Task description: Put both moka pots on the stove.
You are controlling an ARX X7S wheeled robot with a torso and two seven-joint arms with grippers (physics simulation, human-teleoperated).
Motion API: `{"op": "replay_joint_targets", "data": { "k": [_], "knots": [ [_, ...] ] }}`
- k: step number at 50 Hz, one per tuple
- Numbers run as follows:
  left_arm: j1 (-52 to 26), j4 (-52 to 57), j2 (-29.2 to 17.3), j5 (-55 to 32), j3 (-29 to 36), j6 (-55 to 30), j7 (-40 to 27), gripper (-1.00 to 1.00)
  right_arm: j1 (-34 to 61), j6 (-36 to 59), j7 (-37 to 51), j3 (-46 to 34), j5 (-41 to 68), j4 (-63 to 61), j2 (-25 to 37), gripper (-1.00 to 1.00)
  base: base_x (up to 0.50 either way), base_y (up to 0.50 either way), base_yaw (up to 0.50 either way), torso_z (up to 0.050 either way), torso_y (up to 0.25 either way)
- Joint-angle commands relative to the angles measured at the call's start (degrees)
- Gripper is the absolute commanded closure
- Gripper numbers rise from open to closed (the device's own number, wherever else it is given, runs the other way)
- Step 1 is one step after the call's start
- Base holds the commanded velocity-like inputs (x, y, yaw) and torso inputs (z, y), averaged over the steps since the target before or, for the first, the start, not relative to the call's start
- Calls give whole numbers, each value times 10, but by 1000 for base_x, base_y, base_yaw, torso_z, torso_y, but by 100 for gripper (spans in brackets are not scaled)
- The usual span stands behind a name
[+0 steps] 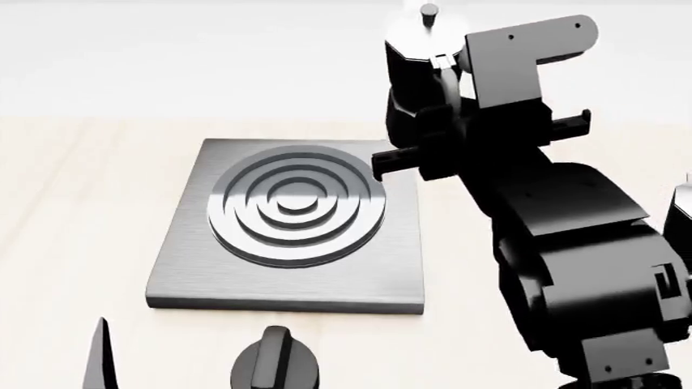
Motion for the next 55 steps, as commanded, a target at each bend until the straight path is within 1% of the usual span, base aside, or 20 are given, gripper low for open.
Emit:
{"op": "replay_joint_targets", "data": {
  "k": [1,7,11,14,15,16,17,20,21,22,24,30,33,36,44,55],
  "knots": [
    [-1,-5,-1,-2,1,3,-1,-100,79,-30,-19,-17,-14,101,-60,100,0,0,0,0,0],
    [-2,-2,-3,-4,2,1,-1,-100,111,-62,-29,-23,-16,186,-102,100,0,0,0,0,0],
    [-2,-6,-2,-3,4,3,-1,-100,139,-117,-54,-24,-16,286,-134,100,0,0,0,0,2],
    [-2,-6,-3,-6,2,4,-1,-100,152,-156,-64,-24,-11,334,-152,100,0,0,0,0,0],
    [-2,-8,-3,-6,1,5,-2,-100,150,-181,-60,-39,-10,344,-157,100,0,0,0,0,0],
    [-2,-8,-3,-6,0,4,-2,-100,155,-180,-57,-49,7,355,-158,100,0,0,0,0,0],
    [-3,-10,-3,-7,1,3,-2,-100,154,-216,-37,-76,24,365,-158,100,0,0,0,0,0],
    [-4,-13,-3,-7,1,5,-2,-100,157,-262,-21,-147,96,388,-158,100,0,0,0,0,3],
    [-4,-16,-4,-6,2,6,-2,-100,147,-303,-16,-169,112,382,-158,100,0,0,0,0,0],
    [-4,-16,-4,-7,2,6,-2,-100,149,-303,-7,-190,137,389,-158,100,0,0,0,0,0],
    [-4,-17,-4,-6,2,4,-3,-100,144,-346,1,-243,187,398,-159,100,0,0,0,0,0],
    [-3,-16,-6,-8,-1,8,-3,-100,160,-401,23,-440,369,441,-159,100,0,0,0,0,0],
    [-2,-19,-7,-7,-2,14,-4,-100,169,-419,28,-513,436,448,-159,100,0,0,0,0,3],
    [-2,-21,-7,-13,-4,18,-2,-100,172,-435,32,-569,485,451,-159,100,0,0,0,0,0],
    [3,-27,-10,-16,-8,37,0,-100,172,-467,39,-655,564,449,-159,100,0,0,0,0,1],
    [4,-28,-12,-15,-8,39,-2,-100,171,-482,44,-701,600,448,-159,100,0,0,0,1,-26]
  ]
}}
